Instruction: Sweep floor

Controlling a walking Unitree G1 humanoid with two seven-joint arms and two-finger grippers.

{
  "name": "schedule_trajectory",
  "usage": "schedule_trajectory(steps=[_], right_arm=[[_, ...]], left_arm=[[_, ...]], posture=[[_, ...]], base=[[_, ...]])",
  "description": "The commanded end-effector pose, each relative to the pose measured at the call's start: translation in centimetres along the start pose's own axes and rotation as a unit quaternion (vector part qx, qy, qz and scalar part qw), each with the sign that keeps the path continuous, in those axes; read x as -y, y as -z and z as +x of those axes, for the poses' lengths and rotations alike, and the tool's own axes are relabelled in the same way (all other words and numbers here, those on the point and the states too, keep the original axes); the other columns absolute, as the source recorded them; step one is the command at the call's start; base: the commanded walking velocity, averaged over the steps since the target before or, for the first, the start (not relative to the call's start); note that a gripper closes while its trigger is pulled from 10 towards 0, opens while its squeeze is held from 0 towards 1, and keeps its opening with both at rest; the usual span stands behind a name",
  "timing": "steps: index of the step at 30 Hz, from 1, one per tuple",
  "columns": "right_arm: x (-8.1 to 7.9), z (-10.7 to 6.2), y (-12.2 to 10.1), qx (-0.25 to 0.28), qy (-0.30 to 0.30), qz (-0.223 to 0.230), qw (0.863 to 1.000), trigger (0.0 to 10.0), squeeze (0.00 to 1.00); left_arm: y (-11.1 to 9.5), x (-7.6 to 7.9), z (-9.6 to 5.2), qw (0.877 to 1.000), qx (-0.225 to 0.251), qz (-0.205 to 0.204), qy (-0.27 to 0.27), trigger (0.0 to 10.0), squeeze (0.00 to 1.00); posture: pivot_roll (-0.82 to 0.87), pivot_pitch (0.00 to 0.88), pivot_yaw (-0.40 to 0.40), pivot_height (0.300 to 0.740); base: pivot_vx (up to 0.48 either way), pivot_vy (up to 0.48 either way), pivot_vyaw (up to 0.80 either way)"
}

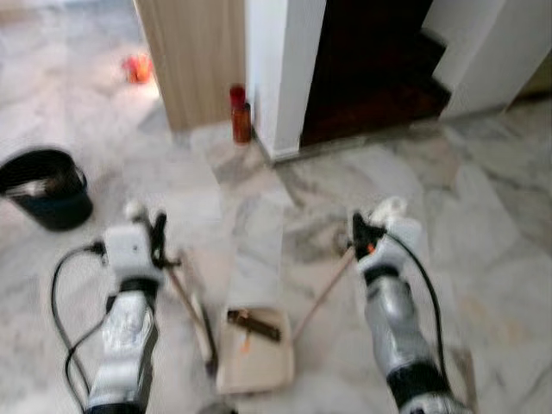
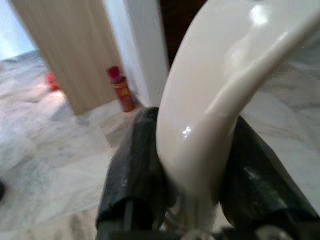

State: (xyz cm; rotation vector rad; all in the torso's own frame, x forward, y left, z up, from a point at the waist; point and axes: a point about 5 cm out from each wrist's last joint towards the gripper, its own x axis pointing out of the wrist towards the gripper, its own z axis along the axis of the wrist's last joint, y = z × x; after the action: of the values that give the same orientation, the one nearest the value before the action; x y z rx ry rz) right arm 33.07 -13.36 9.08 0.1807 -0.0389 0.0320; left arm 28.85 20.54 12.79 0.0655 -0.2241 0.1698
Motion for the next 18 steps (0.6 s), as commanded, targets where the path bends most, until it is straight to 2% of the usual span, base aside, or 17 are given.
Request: schedule_trajectory(steps=[1, 7, 14, 18], right_arm=[[0.5, 0.22, -0.78, 0.018, 0.01, 0.013, 1.0, 10.0, 0.0], [0.46, 0.24, -0.71, 0.013, 0.01, 0.015, 1.0, 10.0, 0.0], [0.41, 0.27, -0.62, 0.01, 0.009, 0.014, 1.0, 10.0, 0.0], [0.36, 0.24, -0.7, 0.015, 0.008, 0.013, 1.0, 10.0, 0.0]], left_arm=[[-0.7, 0.43, 0.18, 1.0, 0.016, -0.003, 0.005, 10.0, 0.0], [-0.71, 0.44, 0.18, 1.0, 0.016, -0.002, 0.005, 10.0, 0.0], [-0.72, 0.41, 0.19, 1.0, 0.017, -0.002, 0.005, 10.0, 0.0], [-0.73, 0.41, 0.2, 1.0, 0.017, -0.002, 0.006, 10.0, 0.0]], posture=[[0.14, 0.152, -0.036, 0.74], [0.14, 0.152, -0.036, 0.74], [0.14, 0.153, -0.037, 0.74], [0.14, 0.153, -0.036, 0.74]], base=[[0.0, 0.307, 0.0], [0.0, 0.306, 0.0], [0.0, 0.309, -0.8], [0.0, 0.308, 0.0]])
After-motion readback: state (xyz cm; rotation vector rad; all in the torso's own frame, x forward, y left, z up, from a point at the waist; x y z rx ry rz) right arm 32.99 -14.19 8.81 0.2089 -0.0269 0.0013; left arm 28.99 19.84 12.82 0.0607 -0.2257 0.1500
